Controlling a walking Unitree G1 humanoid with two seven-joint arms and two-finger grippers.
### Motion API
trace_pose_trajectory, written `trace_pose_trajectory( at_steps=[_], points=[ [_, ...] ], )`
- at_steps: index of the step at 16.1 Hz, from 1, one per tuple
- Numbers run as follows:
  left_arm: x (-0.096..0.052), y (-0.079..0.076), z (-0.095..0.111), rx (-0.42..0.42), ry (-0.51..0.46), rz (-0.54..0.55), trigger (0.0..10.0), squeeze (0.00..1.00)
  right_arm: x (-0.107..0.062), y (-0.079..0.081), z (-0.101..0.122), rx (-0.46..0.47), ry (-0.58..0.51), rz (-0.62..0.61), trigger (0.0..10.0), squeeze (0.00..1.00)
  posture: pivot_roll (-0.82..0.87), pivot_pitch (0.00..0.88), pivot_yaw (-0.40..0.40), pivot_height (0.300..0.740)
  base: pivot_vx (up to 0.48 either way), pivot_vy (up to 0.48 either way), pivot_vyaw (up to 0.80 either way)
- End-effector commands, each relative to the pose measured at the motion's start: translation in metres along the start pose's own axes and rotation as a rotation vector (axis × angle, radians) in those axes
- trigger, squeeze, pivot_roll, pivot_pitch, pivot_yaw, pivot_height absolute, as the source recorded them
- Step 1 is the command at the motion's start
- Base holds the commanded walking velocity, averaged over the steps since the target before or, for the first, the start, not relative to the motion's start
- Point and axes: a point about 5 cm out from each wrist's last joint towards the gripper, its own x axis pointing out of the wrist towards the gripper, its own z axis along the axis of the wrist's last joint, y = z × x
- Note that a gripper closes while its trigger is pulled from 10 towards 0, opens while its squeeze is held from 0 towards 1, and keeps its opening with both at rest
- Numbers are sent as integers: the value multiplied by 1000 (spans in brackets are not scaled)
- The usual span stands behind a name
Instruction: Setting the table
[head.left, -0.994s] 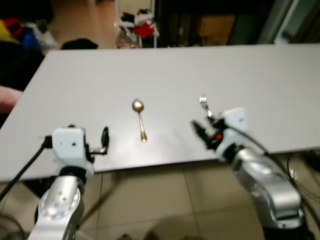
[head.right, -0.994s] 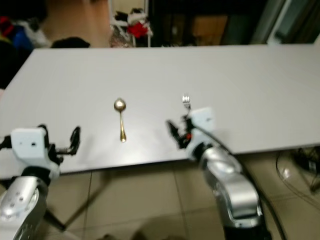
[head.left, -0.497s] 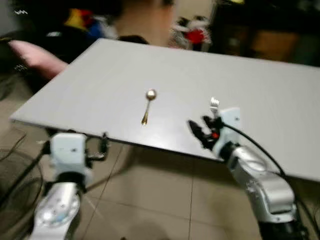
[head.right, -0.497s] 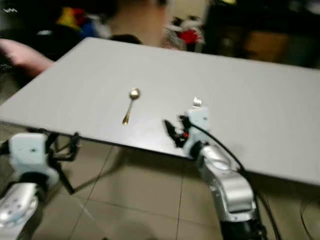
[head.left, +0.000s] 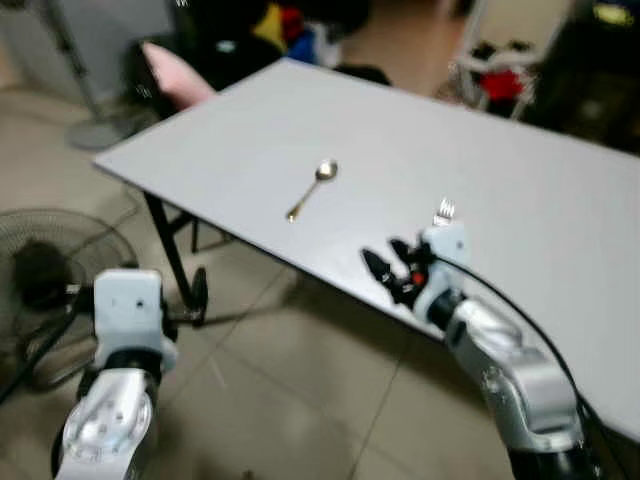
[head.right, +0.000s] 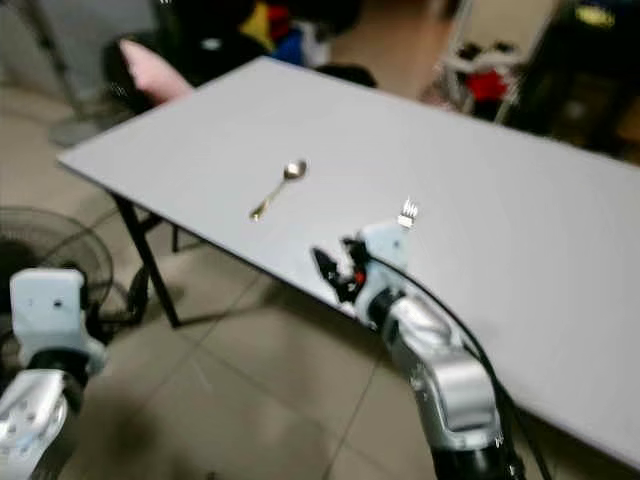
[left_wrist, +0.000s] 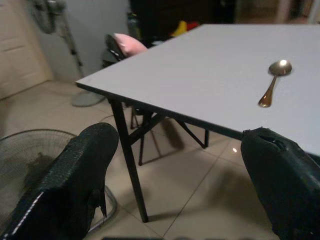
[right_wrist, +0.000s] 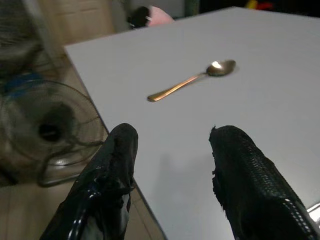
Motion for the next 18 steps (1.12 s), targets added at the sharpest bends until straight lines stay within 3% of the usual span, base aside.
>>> trace_pose_trajectory(
  at_steps=[1,17,18],
  points=[
    [-2,-4,3,-18,2,-14,10000,0,-2,-6,1,-7,-1,-17,10000,0,-10,18,20,740,0,480,788],
    [-4,7,7,32,-12,33,10000,0,7,-1,-4,37,3,-21,10000,0,14,16,-1,740,0,480,788],
    [-3,10,9,52,-16,65,10000,0,7,-1,-4,57,-1,-25,10000,0,14,16,-1,740,0,-319,638]
  ],
)
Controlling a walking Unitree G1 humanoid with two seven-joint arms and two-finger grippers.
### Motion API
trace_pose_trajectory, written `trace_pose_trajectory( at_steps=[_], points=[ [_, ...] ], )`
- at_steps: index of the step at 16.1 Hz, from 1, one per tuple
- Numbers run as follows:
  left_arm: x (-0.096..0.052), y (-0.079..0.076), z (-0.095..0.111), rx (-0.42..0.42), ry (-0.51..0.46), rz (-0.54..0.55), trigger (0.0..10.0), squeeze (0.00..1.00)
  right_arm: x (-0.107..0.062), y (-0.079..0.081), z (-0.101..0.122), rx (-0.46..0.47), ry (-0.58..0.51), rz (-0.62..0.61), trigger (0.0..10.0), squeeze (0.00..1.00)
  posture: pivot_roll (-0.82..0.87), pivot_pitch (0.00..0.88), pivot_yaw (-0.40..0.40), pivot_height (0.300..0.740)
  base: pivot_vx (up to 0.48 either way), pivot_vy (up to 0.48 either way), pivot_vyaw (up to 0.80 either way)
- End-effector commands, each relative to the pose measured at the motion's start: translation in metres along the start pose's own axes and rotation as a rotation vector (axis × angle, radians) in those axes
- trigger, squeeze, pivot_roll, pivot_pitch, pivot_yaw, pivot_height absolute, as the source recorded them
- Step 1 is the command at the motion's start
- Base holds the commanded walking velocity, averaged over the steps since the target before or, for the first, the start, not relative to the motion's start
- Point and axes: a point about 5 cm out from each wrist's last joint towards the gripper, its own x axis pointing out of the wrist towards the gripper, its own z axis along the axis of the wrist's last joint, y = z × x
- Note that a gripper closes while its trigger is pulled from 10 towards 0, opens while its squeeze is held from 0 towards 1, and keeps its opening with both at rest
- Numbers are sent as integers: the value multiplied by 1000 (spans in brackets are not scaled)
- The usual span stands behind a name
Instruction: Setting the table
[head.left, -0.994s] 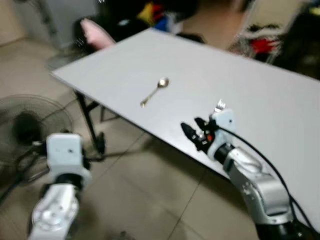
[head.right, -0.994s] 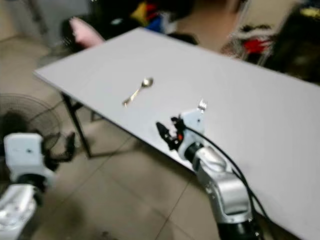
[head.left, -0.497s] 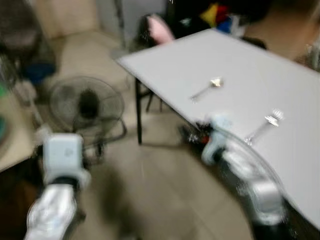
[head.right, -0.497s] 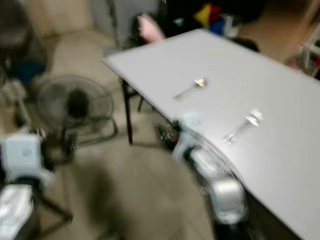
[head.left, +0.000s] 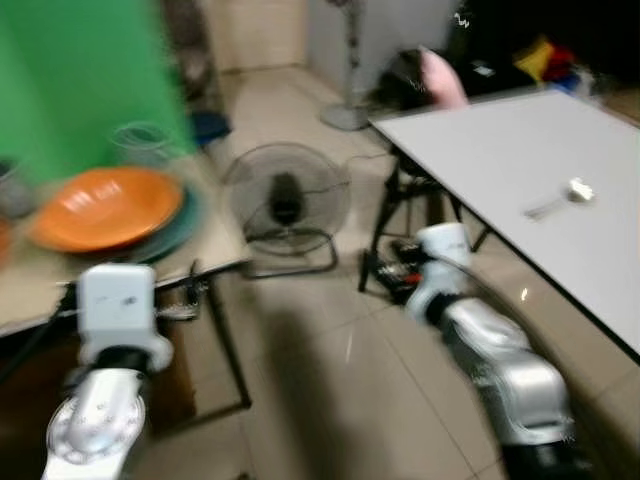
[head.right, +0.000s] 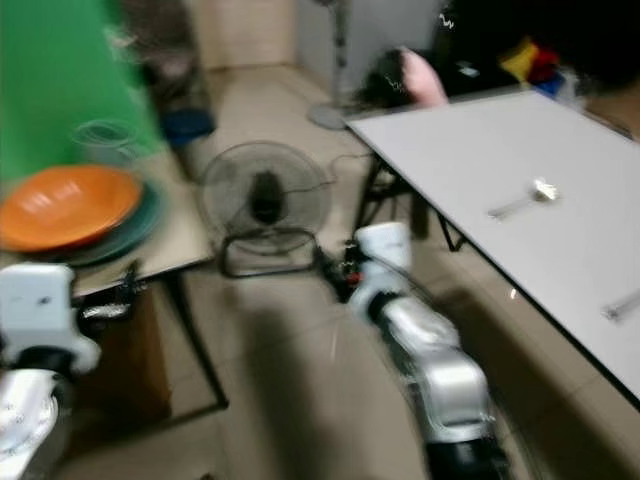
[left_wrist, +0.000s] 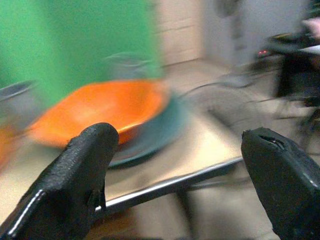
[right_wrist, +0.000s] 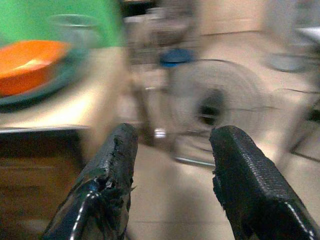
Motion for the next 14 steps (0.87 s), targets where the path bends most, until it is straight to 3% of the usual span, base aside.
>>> trace_pose_trajectory(
  at_steps=[1,3,5,8,11,14],
  points=[
    [1,-1,4,-6,-13,22,10000,0,-3,-11,5,25,-14,-52,10000,0,17,15,-6,740,0,-480,0],
    [0,-2,8,-29,-36,33,10000,0,-3,-15,3,29,1,-83,10000,0,20,18,-9,740,0,-480,0],
    [-3,-3,9,-52,-37,51,10000,0,-4,-19,3,30,4,-101,10000,0,24,25,-15,740,0,0,0],
    [-5,-3,7,-13,-59,58,10000,0,-6,-20,6,1,-27,-111,10000,0,22,28,-15,740,0,0,0],
    [-3,2,8,-27,-68,65,10000,0,-5,-16,7,-12,-16,-73,10000,0,15,28,-8,740,326,0,0],
    [-2,3,10,-17,-78,40,10000,0,-3,-15,8,3,-24,-76,10000,0,20,27,-5,740,401,0,710]
  ],
)
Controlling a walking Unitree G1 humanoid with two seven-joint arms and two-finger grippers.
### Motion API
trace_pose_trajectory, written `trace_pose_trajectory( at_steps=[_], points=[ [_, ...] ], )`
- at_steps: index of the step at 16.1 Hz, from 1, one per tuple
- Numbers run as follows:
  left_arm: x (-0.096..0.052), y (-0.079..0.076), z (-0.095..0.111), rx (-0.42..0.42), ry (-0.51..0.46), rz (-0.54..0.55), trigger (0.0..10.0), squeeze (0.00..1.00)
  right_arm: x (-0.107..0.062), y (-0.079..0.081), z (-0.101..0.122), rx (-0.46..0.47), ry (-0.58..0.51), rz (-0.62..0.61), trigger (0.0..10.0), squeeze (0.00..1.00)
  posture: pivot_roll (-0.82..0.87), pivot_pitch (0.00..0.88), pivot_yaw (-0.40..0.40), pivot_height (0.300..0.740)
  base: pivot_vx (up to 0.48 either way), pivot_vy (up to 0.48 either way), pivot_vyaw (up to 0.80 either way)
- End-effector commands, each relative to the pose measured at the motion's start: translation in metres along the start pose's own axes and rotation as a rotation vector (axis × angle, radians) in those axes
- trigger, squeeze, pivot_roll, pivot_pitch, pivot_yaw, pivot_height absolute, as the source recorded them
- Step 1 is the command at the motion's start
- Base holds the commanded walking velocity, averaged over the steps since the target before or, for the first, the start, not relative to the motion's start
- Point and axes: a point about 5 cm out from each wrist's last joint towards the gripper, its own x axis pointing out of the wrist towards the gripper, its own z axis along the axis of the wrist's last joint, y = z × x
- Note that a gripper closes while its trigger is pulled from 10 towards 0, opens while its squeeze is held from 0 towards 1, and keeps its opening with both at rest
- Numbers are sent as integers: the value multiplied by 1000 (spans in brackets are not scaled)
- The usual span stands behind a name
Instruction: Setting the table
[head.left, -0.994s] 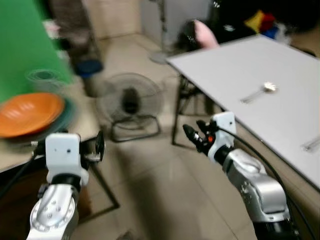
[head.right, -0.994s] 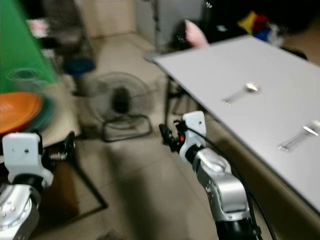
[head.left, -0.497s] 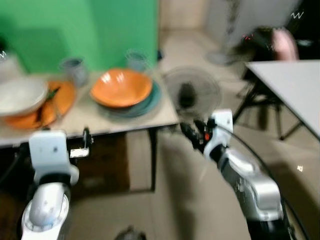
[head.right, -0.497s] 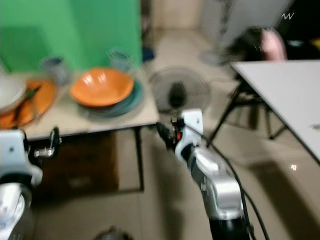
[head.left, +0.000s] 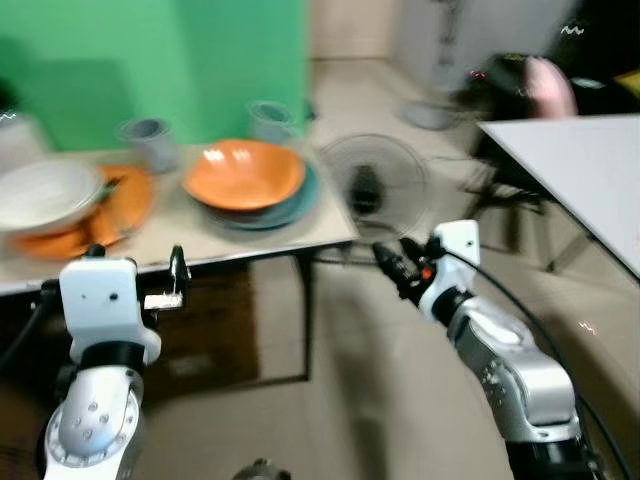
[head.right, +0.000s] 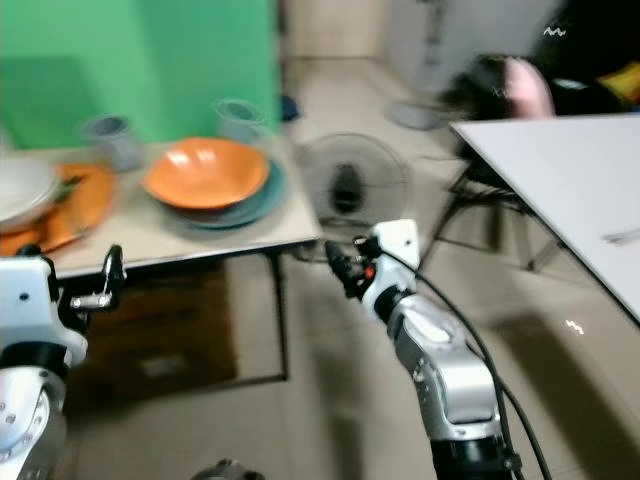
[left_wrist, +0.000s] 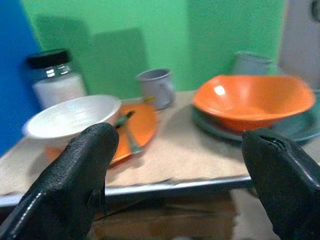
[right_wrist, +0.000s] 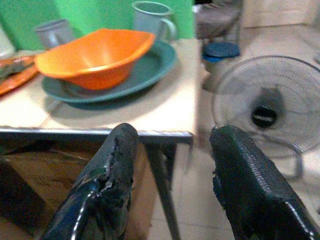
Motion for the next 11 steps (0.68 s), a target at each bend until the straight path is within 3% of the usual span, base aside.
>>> trace_pose_trajectory(
  at_steps=[1,11],
  points=[
    [2,2,2,9,-14,-7,10000,0,3,4,5,-6,-19,15,10000,0,21,26,-3,740,405,0,406],
    [11,1,4,3,-36,-58,10000,0,6,4,16,21,-64,-5,10000,0,9,21,28,740,406,0,0]
  ],
)
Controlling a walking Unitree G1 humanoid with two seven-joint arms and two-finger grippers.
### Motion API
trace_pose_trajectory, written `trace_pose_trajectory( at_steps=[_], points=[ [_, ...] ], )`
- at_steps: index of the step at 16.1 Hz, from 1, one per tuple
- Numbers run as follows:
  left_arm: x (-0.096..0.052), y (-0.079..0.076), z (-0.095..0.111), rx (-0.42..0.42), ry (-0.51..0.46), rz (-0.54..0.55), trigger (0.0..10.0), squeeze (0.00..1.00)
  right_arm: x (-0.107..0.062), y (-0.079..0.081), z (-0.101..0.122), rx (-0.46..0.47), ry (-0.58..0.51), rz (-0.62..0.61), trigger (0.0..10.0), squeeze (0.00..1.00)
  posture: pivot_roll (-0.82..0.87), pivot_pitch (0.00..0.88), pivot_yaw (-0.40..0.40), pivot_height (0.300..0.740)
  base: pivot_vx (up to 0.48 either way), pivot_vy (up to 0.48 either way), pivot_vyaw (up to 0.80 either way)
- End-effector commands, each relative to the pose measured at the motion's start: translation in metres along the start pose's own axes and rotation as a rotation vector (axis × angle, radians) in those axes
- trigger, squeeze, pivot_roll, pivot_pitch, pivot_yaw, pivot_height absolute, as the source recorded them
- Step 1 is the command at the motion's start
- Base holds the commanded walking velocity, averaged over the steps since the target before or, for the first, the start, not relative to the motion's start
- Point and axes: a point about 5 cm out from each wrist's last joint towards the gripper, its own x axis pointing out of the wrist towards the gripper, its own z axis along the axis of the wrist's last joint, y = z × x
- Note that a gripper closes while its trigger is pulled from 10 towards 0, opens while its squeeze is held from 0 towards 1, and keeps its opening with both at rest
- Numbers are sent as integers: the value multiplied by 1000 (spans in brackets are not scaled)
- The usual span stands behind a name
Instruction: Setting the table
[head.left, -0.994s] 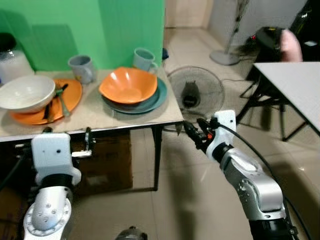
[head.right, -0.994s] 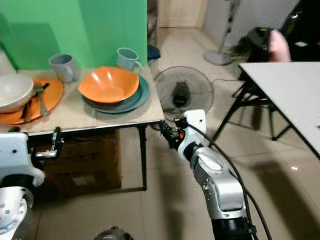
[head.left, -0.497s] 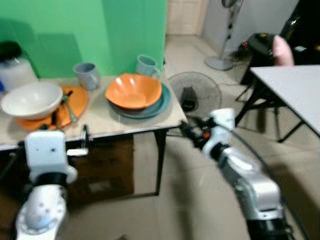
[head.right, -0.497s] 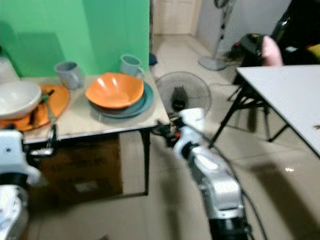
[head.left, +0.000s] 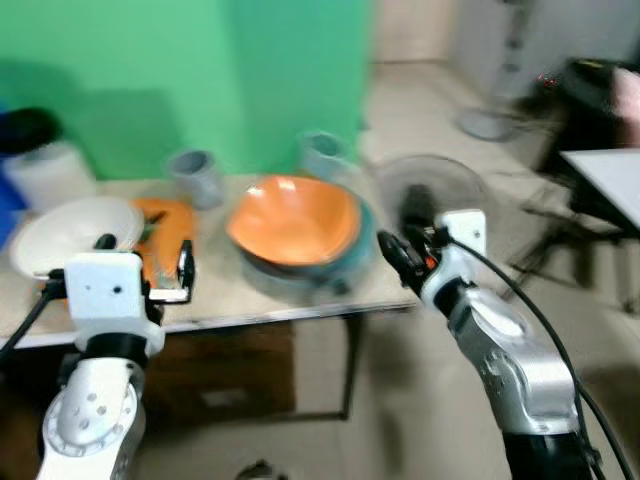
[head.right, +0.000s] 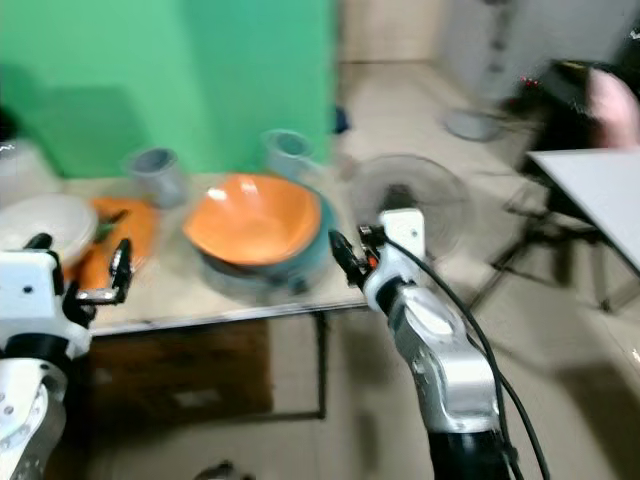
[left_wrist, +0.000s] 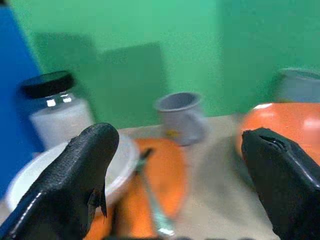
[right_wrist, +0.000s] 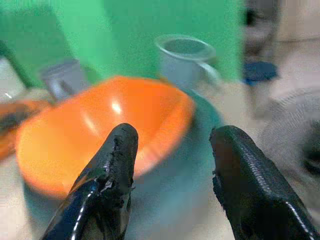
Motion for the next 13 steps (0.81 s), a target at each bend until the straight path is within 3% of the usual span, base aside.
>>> trace_pose_trajectory(
  at_steps=[1,3,7,8,10,13],
  points=[
    [2,1,-1,1,7,-9,10000,0,2,2,0,26,12,-1,10000,0,9,22,30,740,405,0,0],
    [4,-1,-1,-10,9,-46,10000,0,7,2,1,75,54,1,10000,0,9,22,28,740,375,0,0],
    [3,-10,3,3,-13,-229,10000,0,16,5,14,182,82,98,10000,0,7,21,17,740,0,0,0],
    [2,-16,3,-1,-10,-329,10000,0,21,4,19,233,108,111,10000,1000,0,17,13,740,0,0,0],
    [3,-26,5,-9,-2,-519,10000,0,33,1,23,310,216,136,10000,1000,-7,10,6,740,0,0,0],
    [5,-31,8,1,-3,-654,10000,0,44,0,21,260,311,145,10000,1000,-13,6,2,740,0,0,0]
  ],
)
